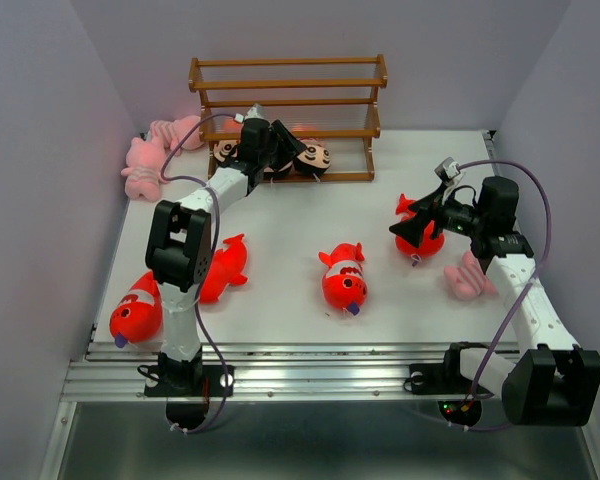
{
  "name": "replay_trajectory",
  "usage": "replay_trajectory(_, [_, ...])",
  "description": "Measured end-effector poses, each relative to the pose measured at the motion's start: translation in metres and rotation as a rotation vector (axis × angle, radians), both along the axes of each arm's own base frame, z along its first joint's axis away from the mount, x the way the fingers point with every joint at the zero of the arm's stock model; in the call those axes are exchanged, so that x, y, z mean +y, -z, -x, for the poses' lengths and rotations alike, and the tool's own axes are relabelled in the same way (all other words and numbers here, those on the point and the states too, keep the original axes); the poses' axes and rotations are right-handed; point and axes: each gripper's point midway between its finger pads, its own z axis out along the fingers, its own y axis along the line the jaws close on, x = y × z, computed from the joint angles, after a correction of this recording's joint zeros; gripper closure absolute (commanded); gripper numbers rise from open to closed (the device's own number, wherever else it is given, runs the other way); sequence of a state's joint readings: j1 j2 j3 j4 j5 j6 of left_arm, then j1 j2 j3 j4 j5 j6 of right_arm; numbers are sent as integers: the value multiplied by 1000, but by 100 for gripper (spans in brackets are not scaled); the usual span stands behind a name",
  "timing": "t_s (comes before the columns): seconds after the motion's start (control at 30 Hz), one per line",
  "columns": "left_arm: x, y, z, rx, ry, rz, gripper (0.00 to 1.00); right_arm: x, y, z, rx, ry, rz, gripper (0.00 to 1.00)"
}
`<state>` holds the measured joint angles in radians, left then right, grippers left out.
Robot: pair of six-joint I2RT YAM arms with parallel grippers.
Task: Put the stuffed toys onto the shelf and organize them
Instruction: Place the stuffed toy onto shelf
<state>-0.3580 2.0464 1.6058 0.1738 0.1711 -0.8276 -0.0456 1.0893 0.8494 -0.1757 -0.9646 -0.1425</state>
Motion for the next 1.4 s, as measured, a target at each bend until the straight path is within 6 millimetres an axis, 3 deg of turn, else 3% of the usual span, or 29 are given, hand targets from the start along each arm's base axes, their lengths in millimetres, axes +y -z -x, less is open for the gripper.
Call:
replay_trajectory(0.23, [-3,6,-1,15,8,2,38,0,2,-1,5,0,0,0])
replay_trajectory(0.5, [-10,45,-9,86,8,-11,39,0,2,-1,5,0,0,0])
replay_trajectory(0.6, [-10,55,-11,107,6,-16,48,0,2,-1,5,0,0,0])
replay_trajectory(0.67, [-11,56,-12,112,3,-15,61,0,2,-1,5,0,0,0])
replay_trajectory(0.83, [-12,51,-14,105,-1,0,81,0,2,-1,5,0,2,0])
replay_trajectory(0.93, [-13,50,-15,101,0,5,100,-1,3,-2,7,3,4,0])
replay_trajectory(1.4, [-25,51,-12,82,84,13,100,-2,4,-3,3,10,12,0])
